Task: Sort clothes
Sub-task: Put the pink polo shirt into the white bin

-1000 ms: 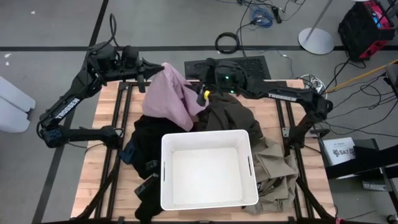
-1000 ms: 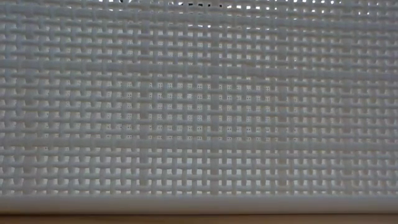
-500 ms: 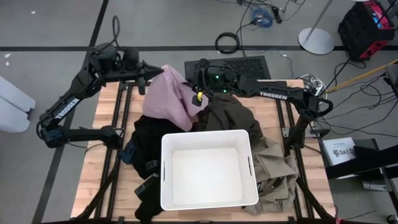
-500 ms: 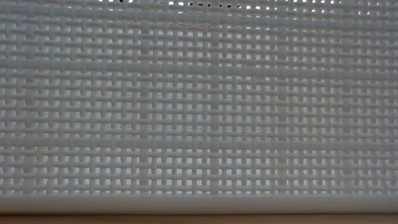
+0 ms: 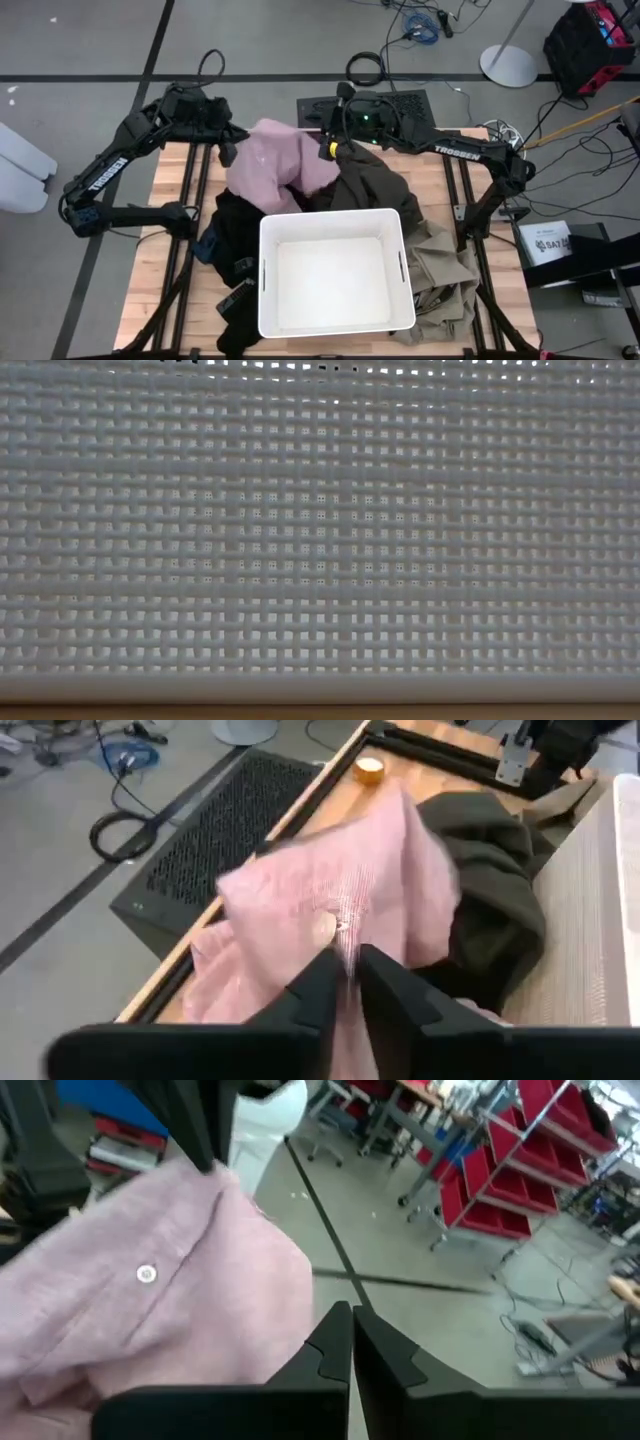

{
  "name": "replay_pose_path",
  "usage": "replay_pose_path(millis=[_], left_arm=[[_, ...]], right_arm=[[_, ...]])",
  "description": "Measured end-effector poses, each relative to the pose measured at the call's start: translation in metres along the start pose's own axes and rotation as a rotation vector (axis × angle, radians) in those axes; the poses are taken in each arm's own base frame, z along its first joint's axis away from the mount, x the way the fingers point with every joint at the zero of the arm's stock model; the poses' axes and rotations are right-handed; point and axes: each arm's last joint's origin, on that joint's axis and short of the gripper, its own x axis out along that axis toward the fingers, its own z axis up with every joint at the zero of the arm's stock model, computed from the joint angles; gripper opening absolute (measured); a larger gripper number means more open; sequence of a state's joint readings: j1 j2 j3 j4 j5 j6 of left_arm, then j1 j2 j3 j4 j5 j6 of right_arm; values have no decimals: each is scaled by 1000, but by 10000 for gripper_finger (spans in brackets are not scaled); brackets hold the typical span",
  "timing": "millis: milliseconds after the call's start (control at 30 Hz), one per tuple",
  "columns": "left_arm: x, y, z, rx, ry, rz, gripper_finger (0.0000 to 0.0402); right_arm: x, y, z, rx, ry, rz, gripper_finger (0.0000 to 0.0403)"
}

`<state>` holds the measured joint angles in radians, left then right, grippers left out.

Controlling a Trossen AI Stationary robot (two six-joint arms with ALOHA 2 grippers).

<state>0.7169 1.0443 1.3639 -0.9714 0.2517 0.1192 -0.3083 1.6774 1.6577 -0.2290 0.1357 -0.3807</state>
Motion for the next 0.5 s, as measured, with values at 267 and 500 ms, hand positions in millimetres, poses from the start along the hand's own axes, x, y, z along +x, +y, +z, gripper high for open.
replay_pose_path(millis=[267,500], left_arm=[[37,-5,-42,0,237,-70,170],[49,-5,-57,0,314,-41,220]], right_arm=[[1,4,-9,35,91,35,0],[1,8,-12,76,95,127,44]])
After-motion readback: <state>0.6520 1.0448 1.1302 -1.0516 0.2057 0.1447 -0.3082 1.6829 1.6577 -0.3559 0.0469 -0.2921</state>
